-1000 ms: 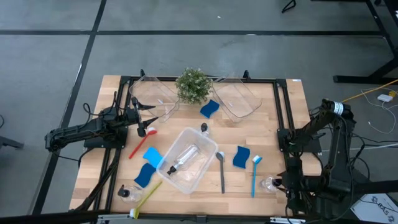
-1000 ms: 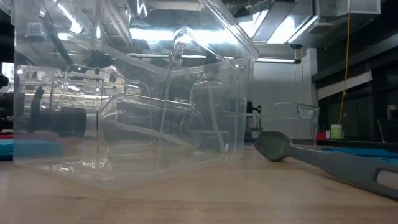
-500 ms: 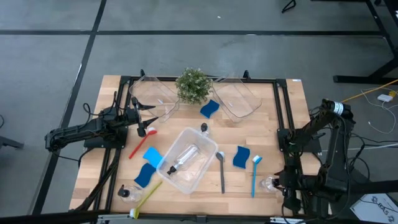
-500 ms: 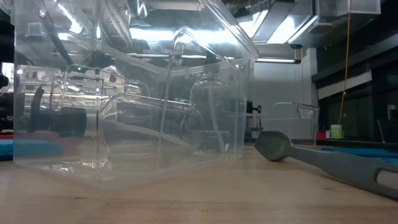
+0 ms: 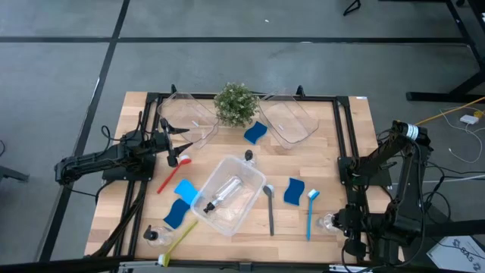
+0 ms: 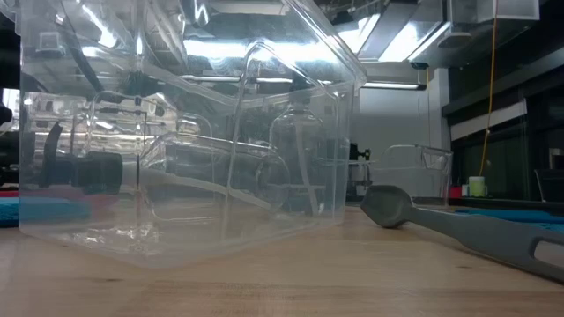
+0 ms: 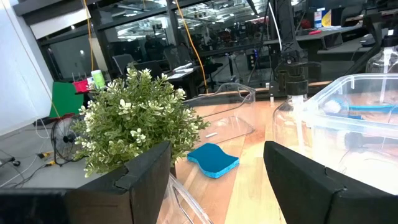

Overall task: Pick & Place Kitchen Sink Supplies
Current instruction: Put the liquid dispenser bottle into the white bin

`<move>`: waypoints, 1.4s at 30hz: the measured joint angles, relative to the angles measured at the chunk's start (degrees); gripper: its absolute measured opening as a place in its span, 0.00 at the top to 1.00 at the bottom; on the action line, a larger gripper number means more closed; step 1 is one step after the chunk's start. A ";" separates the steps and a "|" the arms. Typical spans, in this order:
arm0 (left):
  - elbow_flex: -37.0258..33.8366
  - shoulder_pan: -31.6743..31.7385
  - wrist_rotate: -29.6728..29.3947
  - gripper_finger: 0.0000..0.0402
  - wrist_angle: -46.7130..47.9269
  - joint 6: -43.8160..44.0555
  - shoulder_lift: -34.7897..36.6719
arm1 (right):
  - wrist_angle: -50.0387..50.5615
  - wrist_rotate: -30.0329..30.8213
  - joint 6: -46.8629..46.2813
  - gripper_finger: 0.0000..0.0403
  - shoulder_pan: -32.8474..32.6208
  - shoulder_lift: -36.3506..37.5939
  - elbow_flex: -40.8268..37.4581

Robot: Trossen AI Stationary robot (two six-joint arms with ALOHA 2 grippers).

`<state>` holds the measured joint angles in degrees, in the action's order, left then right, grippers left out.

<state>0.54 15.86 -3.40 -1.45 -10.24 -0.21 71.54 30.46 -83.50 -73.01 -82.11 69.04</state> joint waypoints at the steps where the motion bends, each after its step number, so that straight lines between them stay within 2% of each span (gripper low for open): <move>1: 0.00 0.00 0.00 0.37 0.00 0.00 0.02 | 0.12 0.00 0.00 0.66 0.00 0.01 0.01; 5: 0.00 0.00 0.00 0.37 0.00 0.01 0.00 | 3.42 0.44 0.03 0.66 0.00 0.04 1.28; 13: 0.00 0.00 0.02 0.37 0.00 0.02 0.00 | 13.78 6.22 2.28 0.66 0.87 0.11 9.95; 22: 0.00 0.00 0.00 0.37 0.00 0.00 0.00 | 12.14 16.78 24.13 0.66 7.40 0.13 20.16; 28: 0.00 0.00 0.02 0.37 0.00 0.02 0.00 | 6.76 21.40 40.75 0.66 14.49 0.13 23.00; 36: 0.00 0.00 0.01 0.37 0.00 0.02 0.01 | -9.59 19.99 65.03 0.66 26.84 0.13 22.77; 39: 0.00 0.00 0.00 0.37 0.00 0.02 0.00 | -16.79 16.42 72.81 0.66 30.76 0.13 22.75; 42: 0.00 0.00 0.01 0.37 0.00 0.02 0.01 | -23.88 9.37 78.90 0.66 34.21 0.12 22.75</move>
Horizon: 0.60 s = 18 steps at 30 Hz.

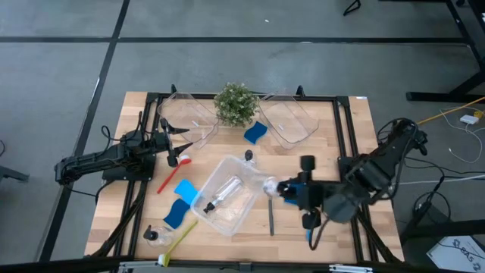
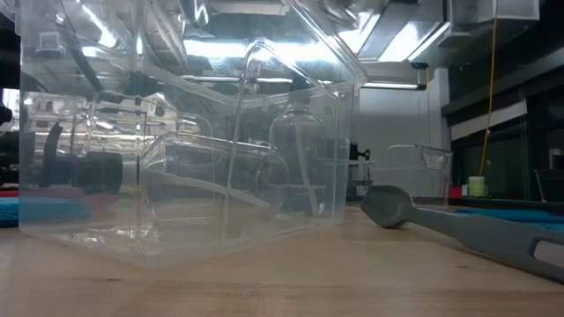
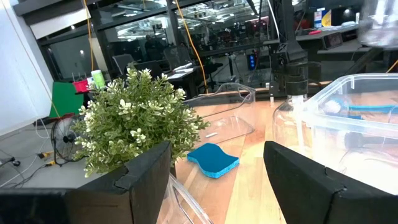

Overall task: Pick & Place Kitchen Sink Supplies
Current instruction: Put the liquid dispenser bottle into the white bin

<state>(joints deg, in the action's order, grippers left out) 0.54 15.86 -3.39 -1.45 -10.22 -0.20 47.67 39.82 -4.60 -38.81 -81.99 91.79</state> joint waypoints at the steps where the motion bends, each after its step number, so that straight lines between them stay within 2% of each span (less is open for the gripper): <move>1: 0.00 0.00 0.00 0.37 0.00 0.00 -0.01 | -2.16 -2.22 1.54 0.66 1.08 -0.14 0.00; 3: 0.00 0.00 0.01 0.37 0.00 0.00 -0.01 | -5.37 -5.01 4.14 0.66 3.06 -0.70 0.00; 6: 0.00 0.00 -0.01 0.37 0.00 0.00 0.01 | -7.37 -5.43 5.23 0.66 5.53 -2.02 -0.02; 18: 0.00 0.00 -0.01 0.37 0.00 -0.02 0.01 | -7.51 -5.89 0.17 0.65 12.24 -6.78 -0.09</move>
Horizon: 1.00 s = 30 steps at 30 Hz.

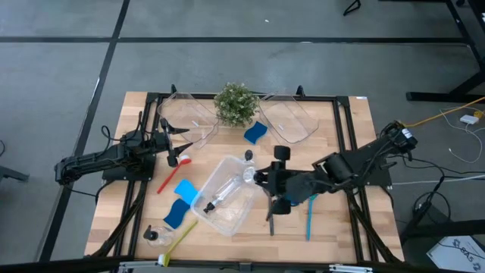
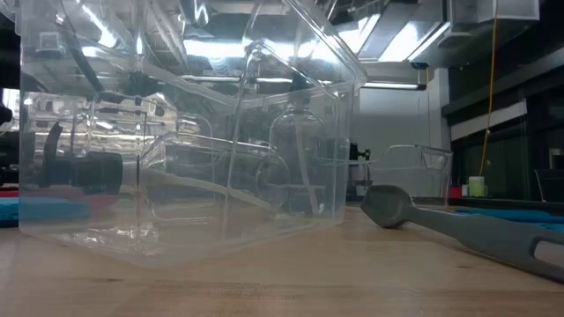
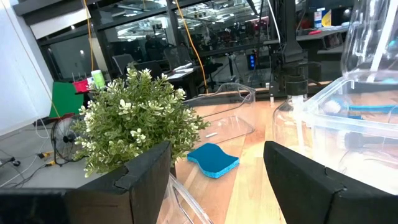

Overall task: Pick & Place Kitchen Sink Supplies
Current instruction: Put the liquid dispenser bottle into the white bin

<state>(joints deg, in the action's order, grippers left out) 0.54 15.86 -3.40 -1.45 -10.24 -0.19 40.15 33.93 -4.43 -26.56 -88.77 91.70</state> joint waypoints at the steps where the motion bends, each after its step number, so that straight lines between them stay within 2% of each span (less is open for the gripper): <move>1: 0.00 0.00 0.01 0.37 0.00 0.01 -0.02 | 0.03 -0.58 -0.32 0.64 0.50 -0.37 0.00; 7: 0.00 0.00 0.00 0.37 0.00 0.01 -0.02 | 0.45 -4.36 -1.59 0.65 3.51 -2.92 0.00; 14: 0.00 0.00 0.00 0.37 0.00 0.01 -0.02 | 0.43 -12.41 0.04 0.64 6.51 -4.69 0.00; 30: 0.00 0.00 0.02 0.37 0.00 0.00 -0.02 | 2.80 -17.24 5.14 0.64 10.37 -4.88 0.00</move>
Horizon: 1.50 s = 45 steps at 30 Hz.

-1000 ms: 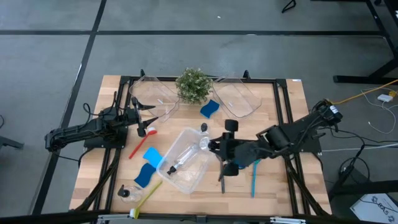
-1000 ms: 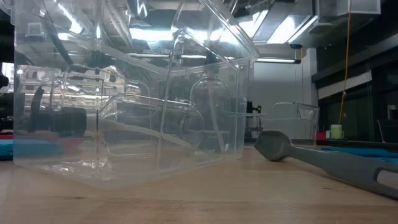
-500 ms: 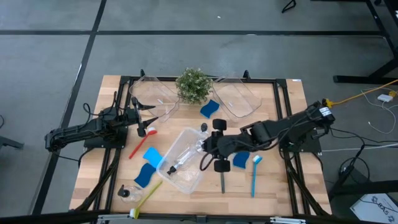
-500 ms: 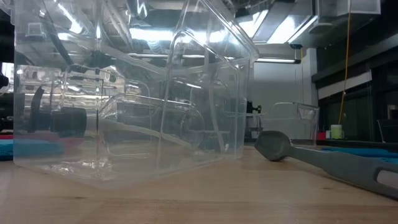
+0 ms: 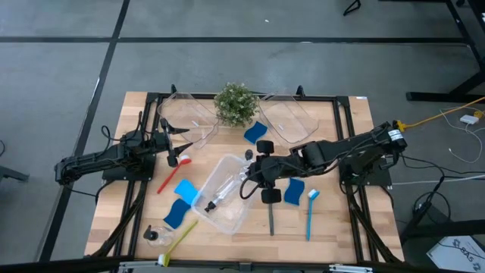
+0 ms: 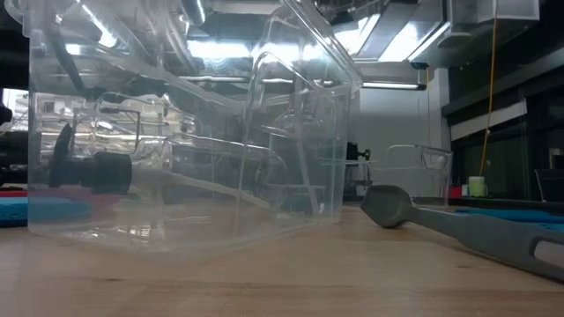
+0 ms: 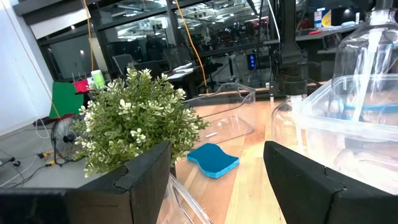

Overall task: Pick & Place Kitchen Sink Supplies
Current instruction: Put the liquid dispenser bottle into the white bin

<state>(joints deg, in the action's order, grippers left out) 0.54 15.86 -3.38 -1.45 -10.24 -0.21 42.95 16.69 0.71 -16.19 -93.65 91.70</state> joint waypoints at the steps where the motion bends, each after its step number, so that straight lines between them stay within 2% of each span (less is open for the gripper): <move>1: 0.00 0.00 -0.01 0.37 0.00 0.01 0.01 | 0.09 -0.02 0.01 0.64 0.10 0.00 0.00; 7: 0.00 0.00 -0.02 0.37 0.00 0.00 0.02 | 0.23 0.10 2.49 0.61 0.18 0.00 0.00; 19: 0.00 0.00 0.00 0.37 0.00 0.01 0.00 | 0.27 0.15 1.27 0.45 0.18 0.00 0.00; 26: 0.00 0.00 0.00 0.37 0.00 0.00 0.02 | -0.55 -4.56 0.83 0.37 0.18 0.00 0.00; 29: 0.00 0.00 -0.02 0.37 0.00 0.02 0.00 | -2.52 -4.76 0.39 0.36 0.16 0.00 0.00; 33: 0.00 0.00 -0.02 0.37 0.00 0.00 0.02 | -5.29 -4.51 -4.72 0.36 0.16 0.00 0.00; 39: 0.00 0.00 -0.02 0.37 0.00 0.00 0.02 | -5.43 0.62 -7.46 0.36 0.16 0.00 0.00; 45: 0.00 0.00 0.00 0.37 0.00 0.02 0.02 | -5.48 1.29 -10.61 0.36 0.16 0.00 0.00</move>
<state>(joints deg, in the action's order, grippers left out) 0.54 15.86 -3.38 -1.45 -10.22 -0.19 37.47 17.98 -9.90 -16.03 -93.65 91.70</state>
